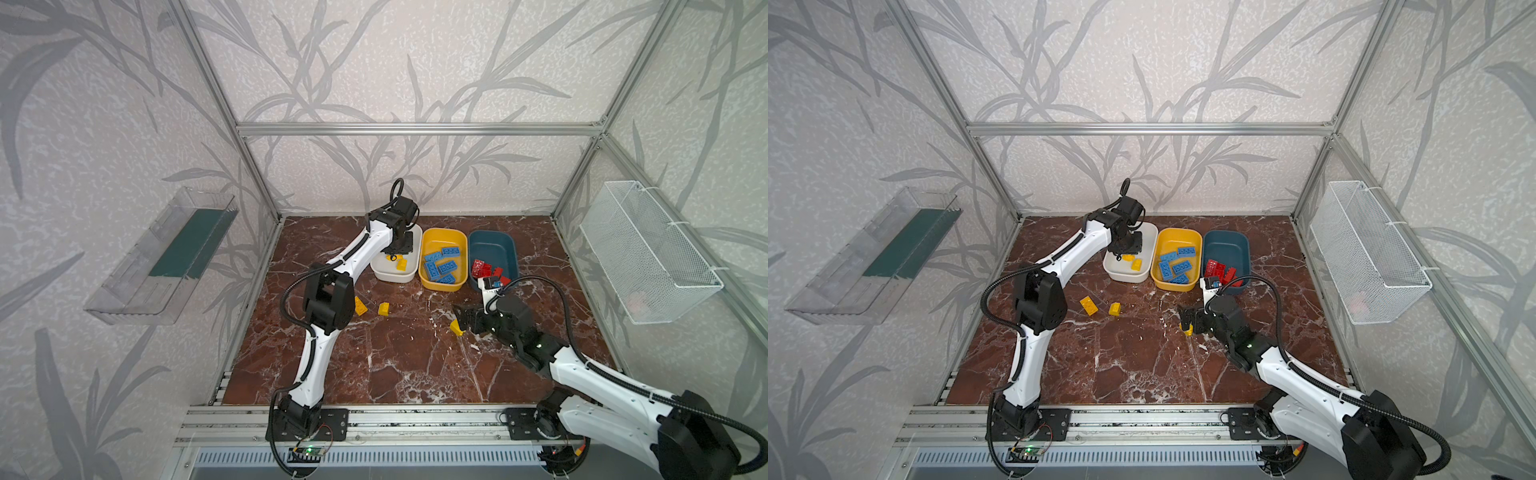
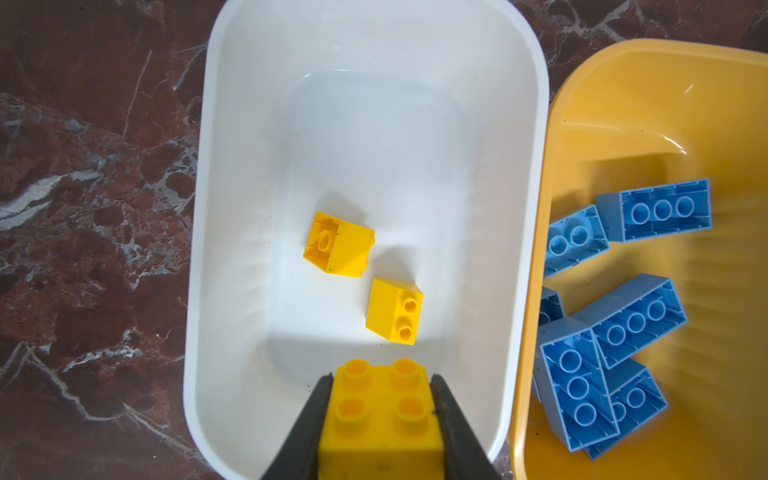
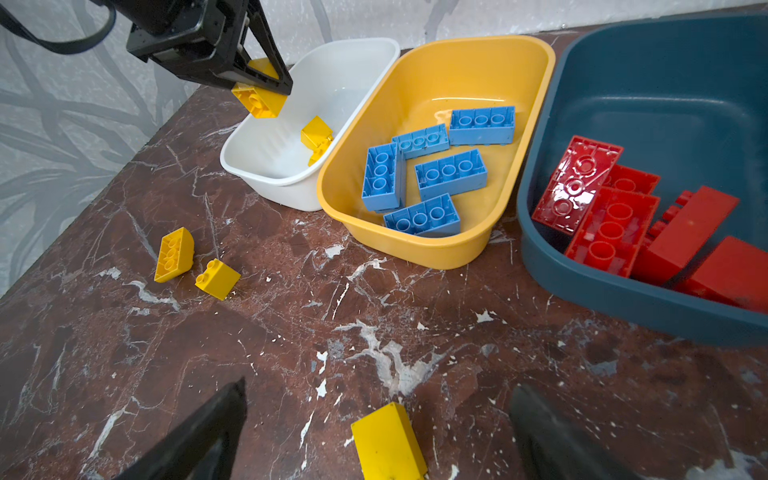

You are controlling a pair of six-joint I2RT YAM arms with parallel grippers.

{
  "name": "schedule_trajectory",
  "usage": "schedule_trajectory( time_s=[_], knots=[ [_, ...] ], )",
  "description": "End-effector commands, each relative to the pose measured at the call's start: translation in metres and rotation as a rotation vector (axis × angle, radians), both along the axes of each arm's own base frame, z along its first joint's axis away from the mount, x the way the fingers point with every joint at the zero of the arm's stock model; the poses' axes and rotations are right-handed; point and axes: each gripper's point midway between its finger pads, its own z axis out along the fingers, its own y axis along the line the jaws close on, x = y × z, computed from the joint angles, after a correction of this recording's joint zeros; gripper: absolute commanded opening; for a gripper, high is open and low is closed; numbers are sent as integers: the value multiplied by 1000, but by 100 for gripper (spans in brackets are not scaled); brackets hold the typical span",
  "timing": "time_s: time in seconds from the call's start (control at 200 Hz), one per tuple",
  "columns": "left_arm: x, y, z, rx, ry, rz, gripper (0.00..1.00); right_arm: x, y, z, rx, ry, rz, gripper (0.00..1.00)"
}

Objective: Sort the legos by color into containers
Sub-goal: 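Carry the yellow brick with the left gripper and drop it into the white bin, then withdraw the left gripper from the white bin while the right grasps a yellow brick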

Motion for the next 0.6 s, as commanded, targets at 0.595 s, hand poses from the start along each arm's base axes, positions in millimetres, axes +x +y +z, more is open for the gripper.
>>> schedule_trajectory(
  time_s=[0.595],
  knots=[
    [-41, 25, 57, -57, -70, 33, 72, 7, 25, -44, -130, 177, 118, 99]
  ],
)
